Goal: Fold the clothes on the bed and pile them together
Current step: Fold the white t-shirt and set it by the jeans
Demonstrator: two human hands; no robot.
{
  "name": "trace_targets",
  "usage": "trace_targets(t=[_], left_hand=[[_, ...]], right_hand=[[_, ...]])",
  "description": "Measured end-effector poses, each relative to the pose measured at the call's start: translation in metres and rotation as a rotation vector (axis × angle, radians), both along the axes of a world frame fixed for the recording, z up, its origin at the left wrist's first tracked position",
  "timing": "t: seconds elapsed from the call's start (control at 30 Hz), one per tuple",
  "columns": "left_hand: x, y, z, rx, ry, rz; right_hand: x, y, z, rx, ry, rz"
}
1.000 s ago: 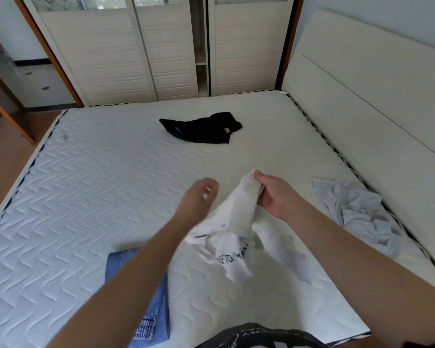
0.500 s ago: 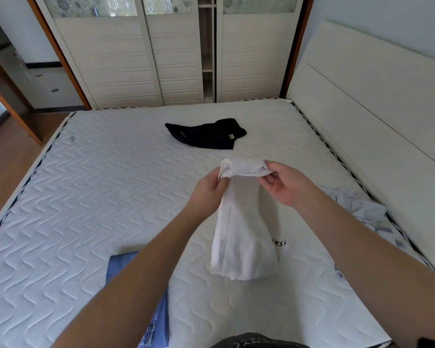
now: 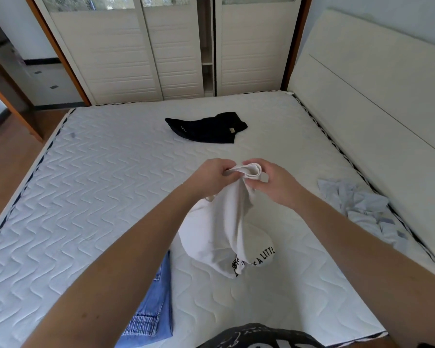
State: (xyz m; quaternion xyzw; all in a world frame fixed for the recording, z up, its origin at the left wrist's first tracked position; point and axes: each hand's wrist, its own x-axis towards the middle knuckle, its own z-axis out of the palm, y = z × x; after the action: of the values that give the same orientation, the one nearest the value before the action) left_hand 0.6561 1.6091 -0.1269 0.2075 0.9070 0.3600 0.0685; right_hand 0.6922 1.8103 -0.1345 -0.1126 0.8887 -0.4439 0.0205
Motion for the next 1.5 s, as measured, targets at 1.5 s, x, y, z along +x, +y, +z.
trace_targets(t=[1.5], left_hand=[[0.028,-0.005,-0.064,0.590,-0.618,0.373]], right_hand=[[0.036,-0.020,-0.063,-0.134,-0.183,-0.282]])
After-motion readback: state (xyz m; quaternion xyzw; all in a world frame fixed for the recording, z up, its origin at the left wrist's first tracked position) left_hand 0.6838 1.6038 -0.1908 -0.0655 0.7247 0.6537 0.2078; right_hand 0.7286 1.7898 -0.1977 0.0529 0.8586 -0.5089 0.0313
